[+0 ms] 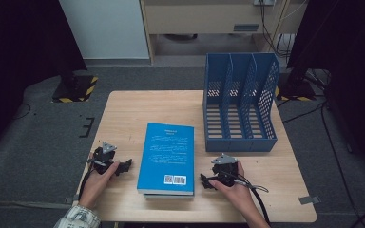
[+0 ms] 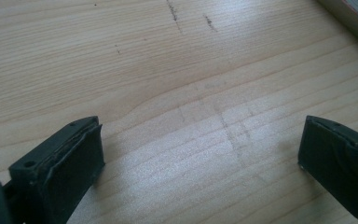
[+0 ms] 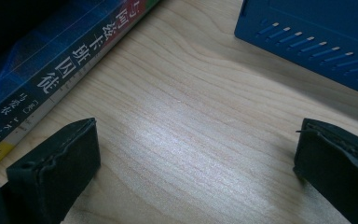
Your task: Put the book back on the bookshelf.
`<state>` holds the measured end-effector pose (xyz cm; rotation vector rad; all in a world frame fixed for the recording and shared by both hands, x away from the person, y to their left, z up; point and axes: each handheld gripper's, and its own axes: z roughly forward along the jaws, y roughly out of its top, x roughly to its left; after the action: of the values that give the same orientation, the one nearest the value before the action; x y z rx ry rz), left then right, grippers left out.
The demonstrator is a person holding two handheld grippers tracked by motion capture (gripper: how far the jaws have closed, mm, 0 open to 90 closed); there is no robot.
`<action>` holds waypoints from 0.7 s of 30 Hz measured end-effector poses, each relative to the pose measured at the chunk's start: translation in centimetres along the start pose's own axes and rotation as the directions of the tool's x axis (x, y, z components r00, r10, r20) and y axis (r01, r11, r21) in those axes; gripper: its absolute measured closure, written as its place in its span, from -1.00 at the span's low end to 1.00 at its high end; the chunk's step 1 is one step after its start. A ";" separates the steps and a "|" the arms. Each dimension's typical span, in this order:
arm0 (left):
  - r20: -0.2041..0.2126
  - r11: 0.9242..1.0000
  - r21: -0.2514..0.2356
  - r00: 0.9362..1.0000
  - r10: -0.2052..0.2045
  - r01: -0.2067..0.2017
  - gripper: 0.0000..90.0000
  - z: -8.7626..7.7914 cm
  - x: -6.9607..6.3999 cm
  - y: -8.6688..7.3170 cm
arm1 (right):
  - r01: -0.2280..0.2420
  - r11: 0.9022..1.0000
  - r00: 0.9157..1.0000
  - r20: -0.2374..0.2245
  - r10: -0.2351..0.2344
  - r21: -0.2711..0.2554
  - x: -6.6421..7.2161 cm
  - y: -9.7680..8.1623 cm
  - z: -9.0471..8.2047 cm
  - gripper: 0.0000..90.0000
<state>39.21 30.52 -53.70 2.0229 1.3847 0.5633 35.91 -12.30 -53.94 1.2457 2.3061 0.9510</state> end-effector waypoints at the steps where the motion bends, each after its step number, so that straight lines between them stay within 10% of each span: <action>1: 0.000 1.000 0.000 1.000 0.000 0.000 -1.00 0.0 0.0 0.0 | 0.000 1.000 1.000 0.000 0.000 0.000 0.0 0.0 0.0 -0.99; 11: 0.050 0.999 0.022 0.999 0.023 -0.024 -0.92 -0.6 0.0 0.3 | 0.017 1.000 0.999 -0.050 -0.017 0.010 -0.2 0.1 -0.3 -0.91; 21: 0.129 0.997 -0.070 0.991 -0.024 0.033 -0.90 -3.7 0.1 1.1 | -0.004 0.998 0.994 -0.113 -0.004 -0.070 0.3 1.5 -3.5 -0.81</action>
<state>37.56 31.25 -50.32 1.9435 1.2972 0.4557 34.59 -12.82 -50.42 1.1914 2.3362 1.1195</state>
